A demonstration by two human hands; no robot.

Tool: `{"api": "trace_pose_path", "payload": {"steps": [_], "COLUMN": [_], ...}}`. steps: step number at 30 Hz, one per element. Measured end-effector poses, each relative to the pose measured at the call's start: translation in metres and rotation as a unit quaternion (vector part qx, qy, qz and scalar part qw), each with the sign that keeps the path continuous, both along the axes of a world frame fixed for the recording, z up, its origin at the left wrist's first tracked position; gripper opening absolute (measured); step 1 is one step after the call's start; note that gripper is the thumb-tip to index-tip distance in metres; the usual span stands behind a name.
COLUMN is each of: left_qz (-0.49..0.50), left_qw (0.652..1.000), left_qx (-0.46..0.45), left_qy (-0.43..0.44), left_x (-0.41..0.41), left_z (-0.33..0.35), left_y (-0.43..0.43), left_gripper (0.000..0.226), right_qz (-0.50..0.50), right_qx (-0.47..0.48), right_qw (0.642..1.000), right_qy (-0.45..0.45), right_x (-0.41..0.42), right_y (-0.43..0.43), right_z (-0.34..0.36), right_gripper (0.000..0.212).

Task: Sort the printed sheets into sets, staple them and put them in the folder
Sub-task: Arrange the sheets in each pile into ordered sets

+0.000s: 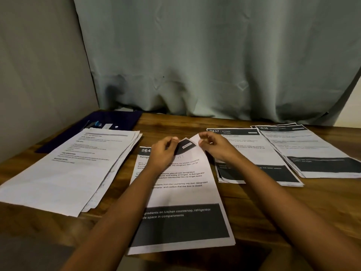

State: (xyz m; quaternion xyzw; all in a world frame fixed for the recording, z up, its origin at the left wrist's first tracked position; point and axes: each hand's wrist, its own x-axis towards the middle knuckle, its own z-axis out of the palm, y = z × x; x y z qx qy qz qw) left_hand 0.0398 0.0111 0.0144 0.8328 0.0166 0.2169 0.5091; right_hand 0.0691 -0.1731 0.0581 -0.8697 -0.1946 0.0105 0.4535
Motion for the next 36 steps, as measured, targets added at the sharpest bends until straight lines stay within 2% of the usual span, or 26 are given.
{"api": "trace_pose_path", "payload": {"steps": [3, 10, 15, 21, 27, 33, 36], "left_qz": [0.014, 0.029, -0.029, -0.062, -0.047, -0.026, -0.031], "left_qw": [0.998, 0.987, 0.949, 0.924, 0.918, 0.946, 0.958], "left_qx": [-0.057, -0.158, -0.313, -0.377, -0.391, -0.323, -0.285], "left_qy": [0.012, 0.019, 0.001, -0.035, -0.040, -0.023, -0.029], "left_x": [-0.001, 0.008, 0.015, 0.018, 0.018, 0.014, 0.012], "left_z": [0.003, 0.002, -0.005, -0.009, -0.004, 0.001, 0.002], "left_y": [-0.003, 0.000, 0.008, 0.014, 0.013, 0.010, 0.007], "left_gripper": [0.039, 0.065, 0.081, 0.085, 0.081, 0.064, 0.065], "right_qz": [0.001, -0.024, -0.033, -0.014, 0.041, 0.158, 0.173], "right_qx": [0.066, 0.063, 0.088, 0.110, 0.209, 0.192, 0.172], "right_qw": [0.998, 0.998, 0.996, 0.993, 0.972, 0.962, 0.968], "right_qy": [0.014, 0.018, -0.002, 0.029, 0.097, 0.113, 0.064], "right_x": [0.006, 0.015, 0.017, 0.016, 0.006, -0.011, -0.014], "right_y": [-0.002, -0.006, -0.010, -0.010, -0.005, -0.002, -0.001], "right_z": [-0.009, -0.026, -0.031, -0.030, -0.023, -0.016, -0.018], "right_gripper": [0.030, 0.035, 0.024, 0.024, 0.010, 0.033, 0.036]}}
